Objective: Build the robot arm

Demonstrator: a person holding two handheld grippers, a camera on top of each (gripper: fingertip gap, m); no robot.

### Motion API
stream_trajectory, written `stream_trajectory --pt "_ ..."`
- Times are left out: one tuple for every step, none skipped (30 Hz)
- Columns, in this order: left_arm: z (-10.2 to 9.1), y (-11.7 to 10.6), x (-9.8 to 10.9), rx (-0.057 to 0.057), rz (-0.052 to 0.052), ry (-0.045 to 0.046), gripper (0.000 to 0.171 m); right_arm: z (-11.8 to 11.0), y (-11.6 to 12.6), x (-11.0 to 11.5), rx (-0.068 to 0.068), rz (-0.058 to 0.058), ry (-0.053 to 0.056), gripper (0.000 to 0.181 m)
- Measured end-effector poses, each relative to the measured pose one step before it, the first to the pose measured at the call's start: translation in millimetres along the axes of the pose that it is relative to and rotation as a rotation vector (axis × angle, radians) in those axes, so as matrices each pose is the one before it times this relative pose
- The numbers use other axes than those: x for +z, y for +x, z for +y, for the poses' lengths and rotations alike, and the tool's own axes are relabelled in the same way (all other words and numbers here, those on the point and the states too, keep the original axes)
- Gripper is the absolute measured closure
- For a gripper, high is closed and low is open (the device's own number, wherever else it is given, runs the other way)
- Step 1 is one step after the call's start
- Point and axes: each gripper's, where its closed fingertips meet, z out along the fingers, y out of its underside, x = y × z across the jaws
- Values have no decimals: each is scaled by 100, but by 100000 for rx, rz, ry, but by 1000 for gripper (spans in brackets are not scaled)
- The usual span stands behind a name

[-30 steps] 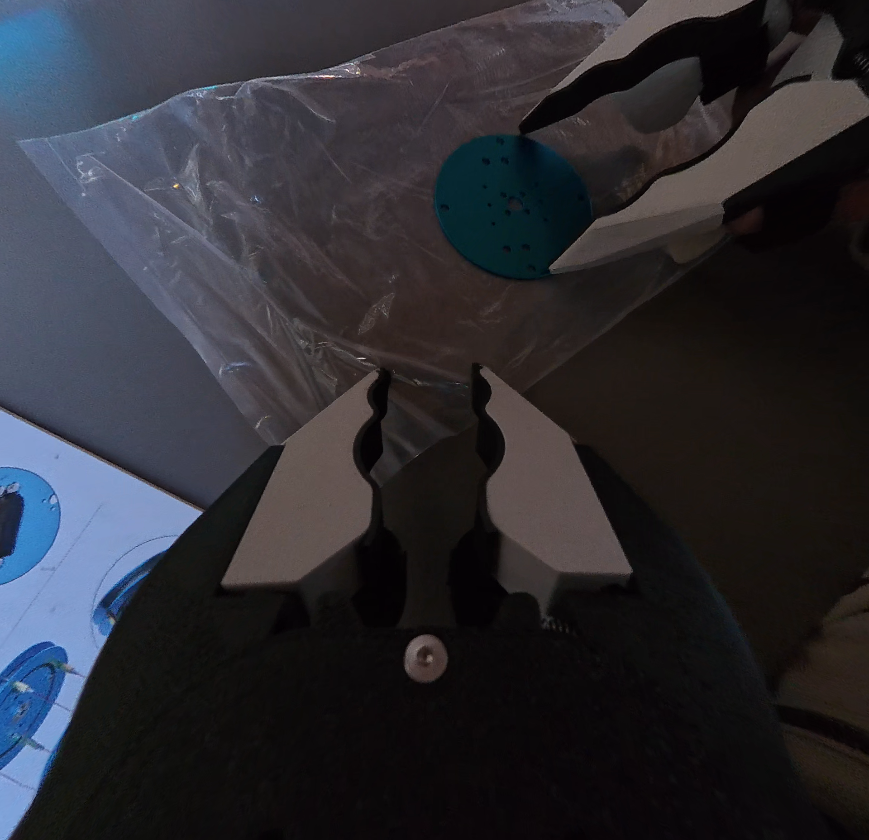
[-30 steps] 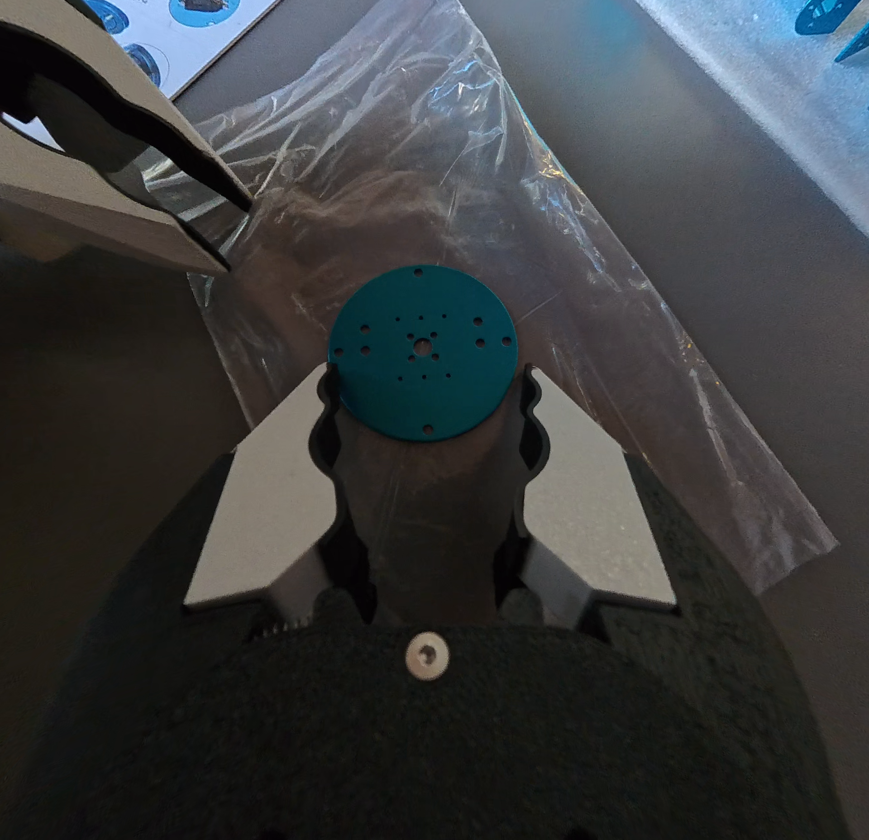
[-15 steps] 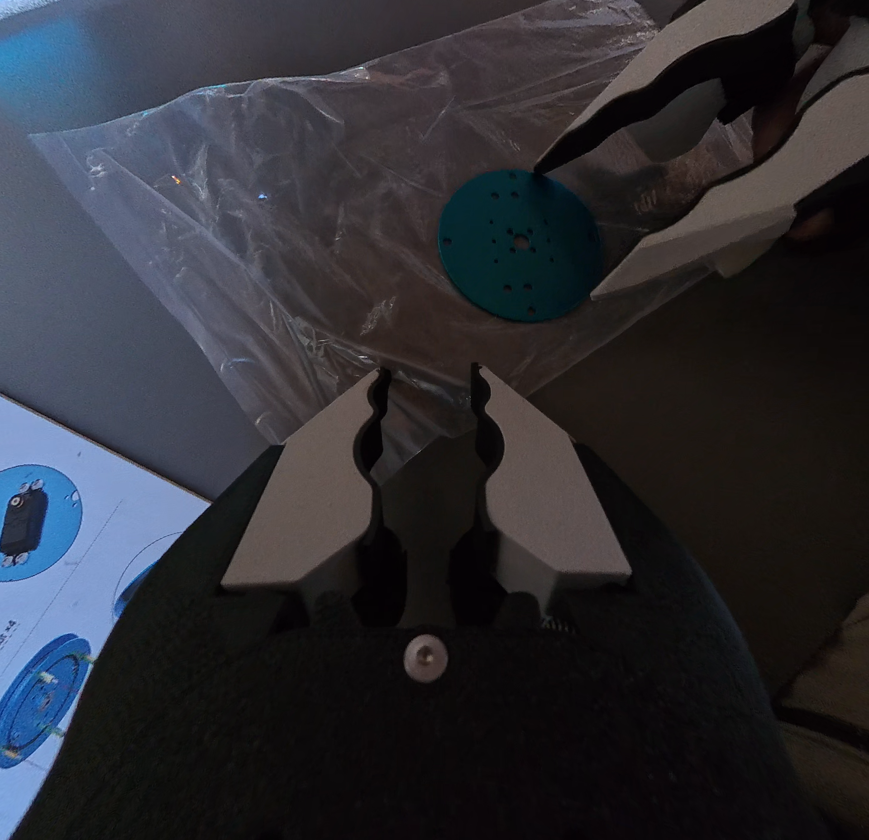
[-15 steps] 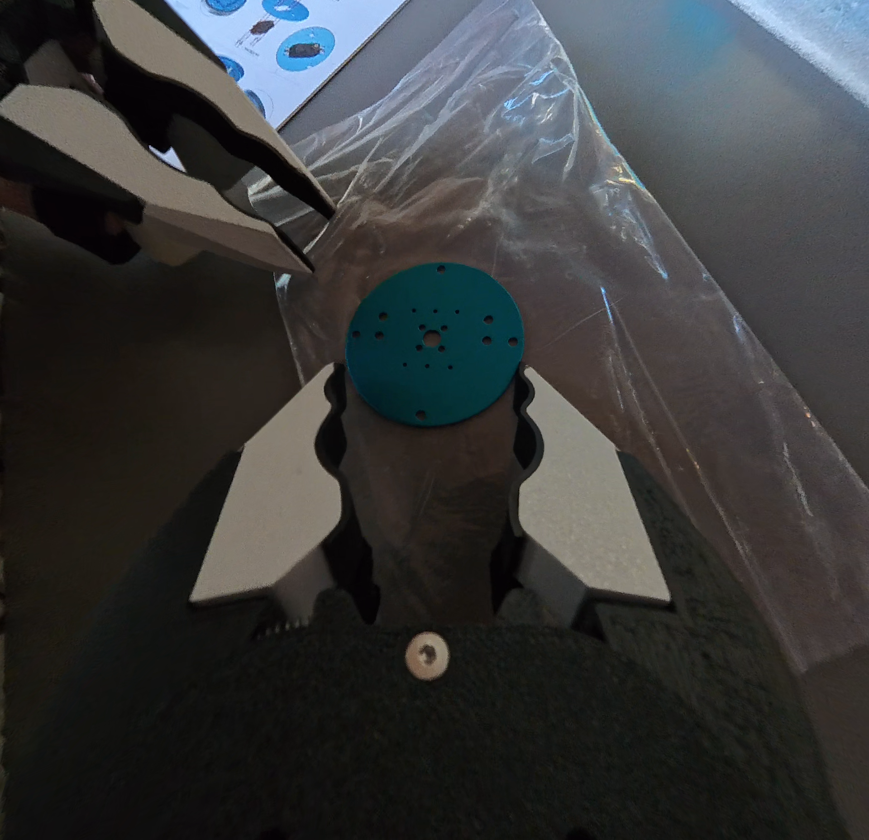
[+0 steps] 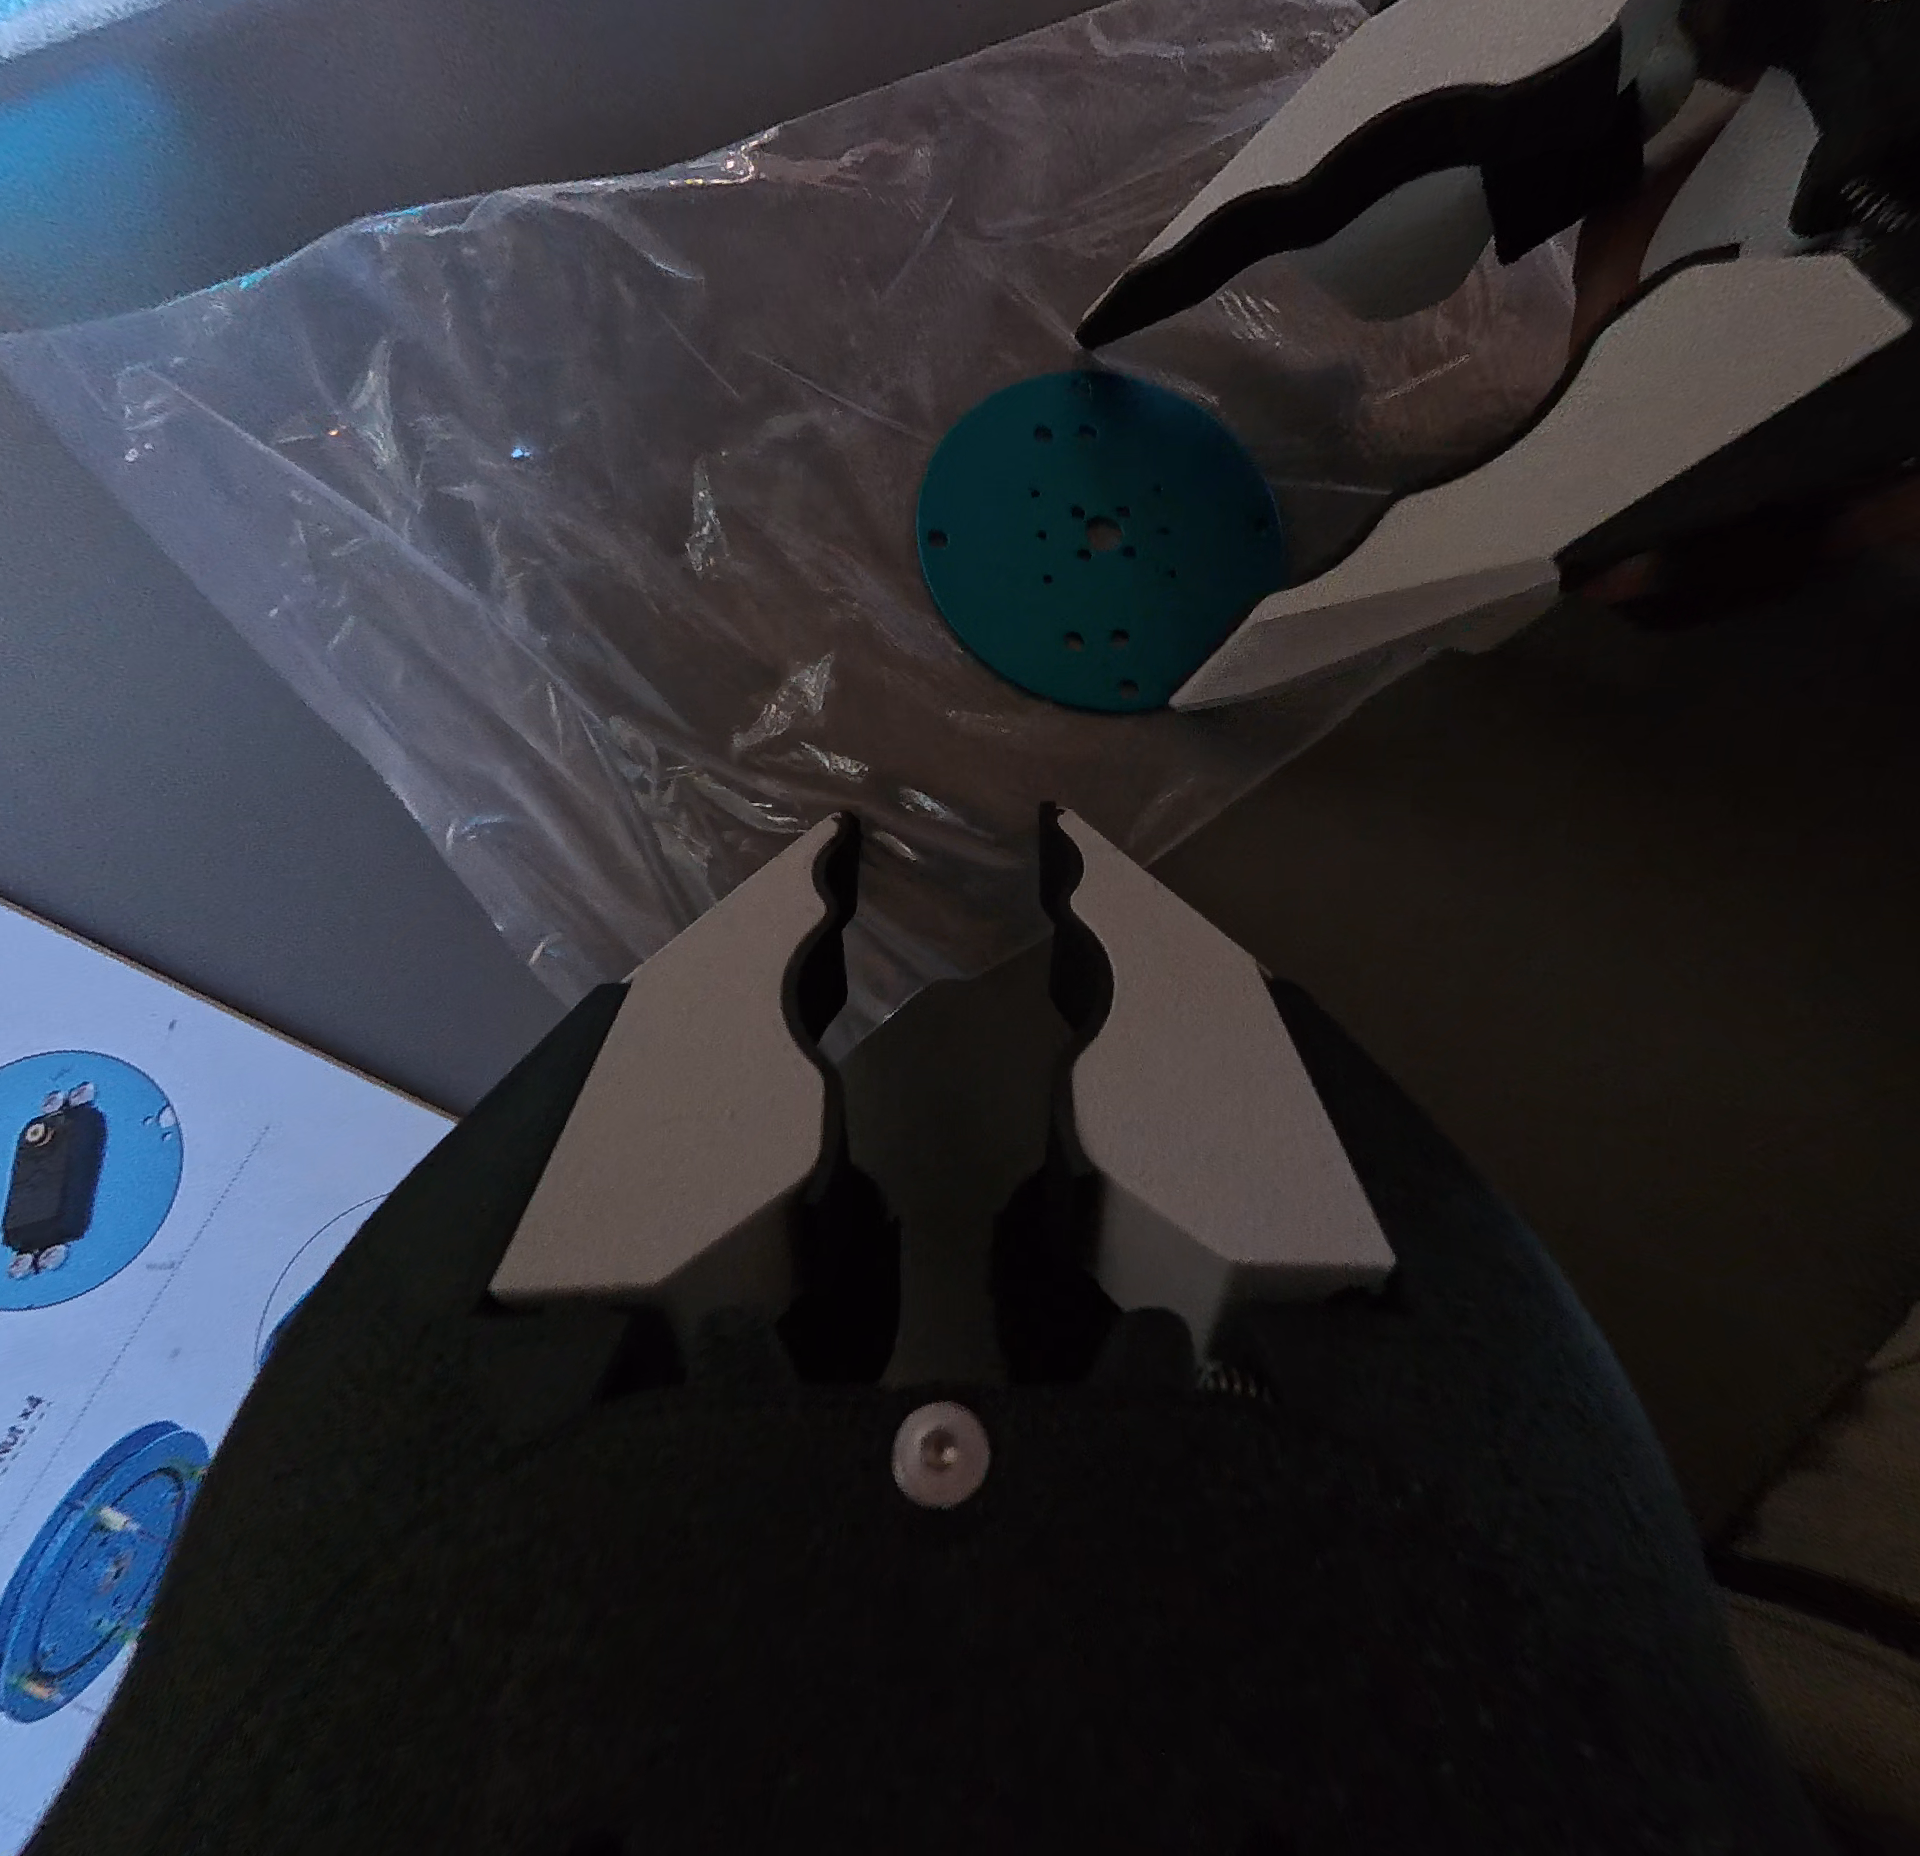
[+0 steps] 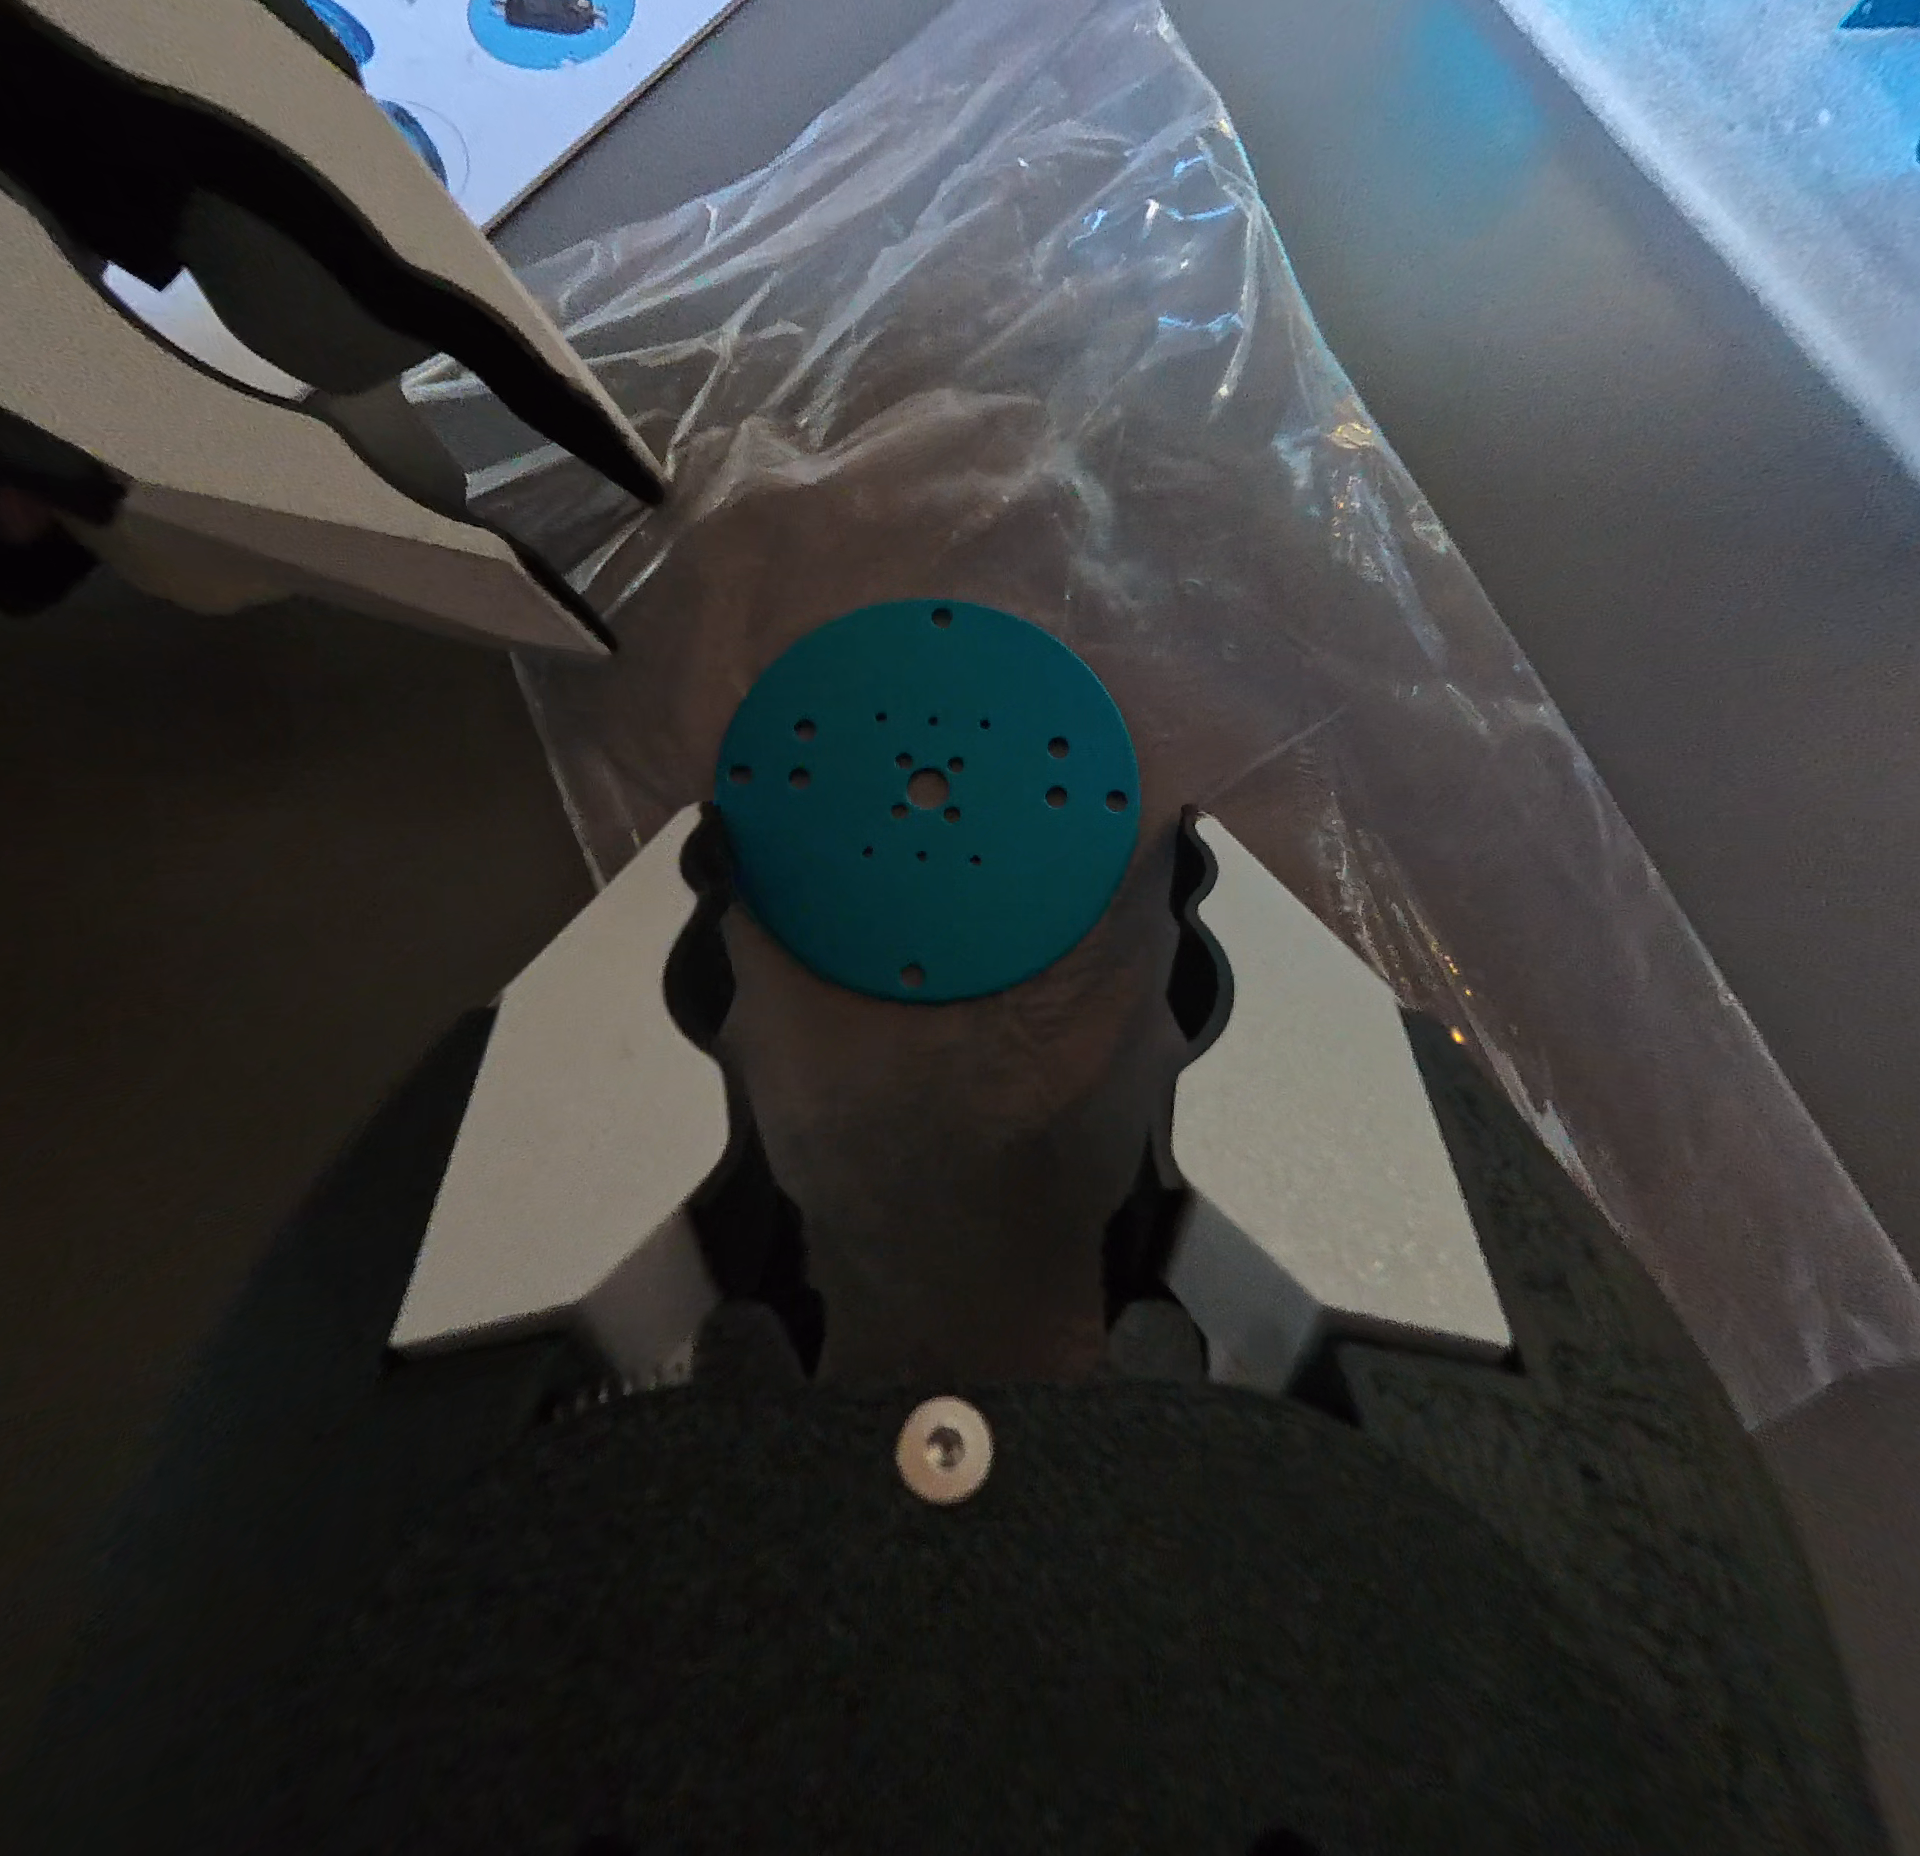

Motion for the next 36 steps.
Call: stream_trajectory --pt "7 -8 -2 145 -82 -51 137 -70 -150 46 -244 38 123 99" --pt "18 3 -2 245 -172 62 137 -29 -34 32 311 393 -33 100" --pt "17 -4 -14 328 -245 51 137 -29 -10 13 322 629 15 102" --pt "23 -15 -11 352 -245 -96 137 -14 43 -6 842 1071 -123 103" --pt "19 -17 -13 328 -206 -227 137 0 10 0 1069 798 -204 103" --pt "23 -14 -21 183 -117 -220 137 4 -12 -7 615 530 27 103" --pt "8 -17 -15 -44 9 -138 137 14 3 -23 234 356 292 104" --pt "-1 -16 -14 -248 109 -71 137 36 31 -50 541 404 -26 104" --pt "-7 -21 -15 -408 194 -24 137 27 31 -30 547 210 406 109" --pt "-7 -40 -22 -582 219 10 137 15 -2 -22 194 58 830 115" --pt "-32 -88 -17 -764 95 -2 138 46 8 -56 50 -4 278 121" --pt "-81 -117 -44 -904 -17 213 137 32 52 -80 81 222 34 127" --pt "-127 -94 -58 -949 229 606 137 -155 239 -295 627 1028 1875 132" --pt "-157 -21 -74 -920 642 657 137 -314 -94 -462 -1385 -1453 3378 174" --pt "-118 -18 -59 -838 724 440 137 -397 -189 -297 -1641 -1367 3752 177" --pt "-81 -25 -60 -644 529 186 137 22 -53 -40 -1985 -49 772 166" --pt "-54 -51 -68 -469 275 155 137 571 626 98 -795 4298 -3234 149" --pt "-53 -50 -74 -410 37 331 137 669 415 109 -1084 2429 -4285 147" --pt "-37 -26 -139 -236 17 301 137 54 70 -42 -95 -409 -203 148" --pt "-62 26 -254 94 45 452 137 -167 117 -126 1161 -419 1366 149" --pt "-112 39 -422 492 -106 997 137 -128 0 -74 1123 -1155 852 149" --pt "-93 -33 -585 775 -612 1280 137 -43 -57 -29 940 -1164 160 149" --pt "2 -177 -713 858 -1223 1115 137 -25 -125 16 759 -1281 -125 149" --pt "153 -244 -781 928 -1163 902 137 -208 -310 -7 852 -2120 826 149" --pt "294 -231 -798 897 -659 800 137 -384 -430 -65 1094 -2717 2197 149" --pt "380 -191 -789 427 -114 920 137 -475 -455 -98 1091 -2691 2331 148" --pt "395 32 -751 -156 1407 1266 137 -481 -581 -134 572 -3122 2023 146" --pt "422 282 -661 -627 3047 1120 137 -419 -921 -165 -137 -4552 1711 141" --pt "441 439 -536 -612 3695 465 137 -328 -1116 -149 -603 -4934 1536 136" --pt "337 511 -373 124 3544 404 137 -225 -1290 -68 -1718 -5316 1304 131" --pt "215 491 -155 729 2708 805 137 -42 -1190 128 -2320 -3919 332 122" --pt "150 338 96 532 1540 509 137 236 -653 285 -2488 -500 -1828 115" --pt "162 252 327 172 1011 -377 137 377 -221 343 -2757 1803 -3221 109" --pt "176 347 453 394 1543 -937 137 365 -142 360 -2201 1655 -3043 104" --pt "155 345 495 769 1349 -1063 137 291 -82 348 -579 1115 -2165 100" --pt "148 132 443 801 86 -1112 137 218 107 313 1438 1147 -1453 97"
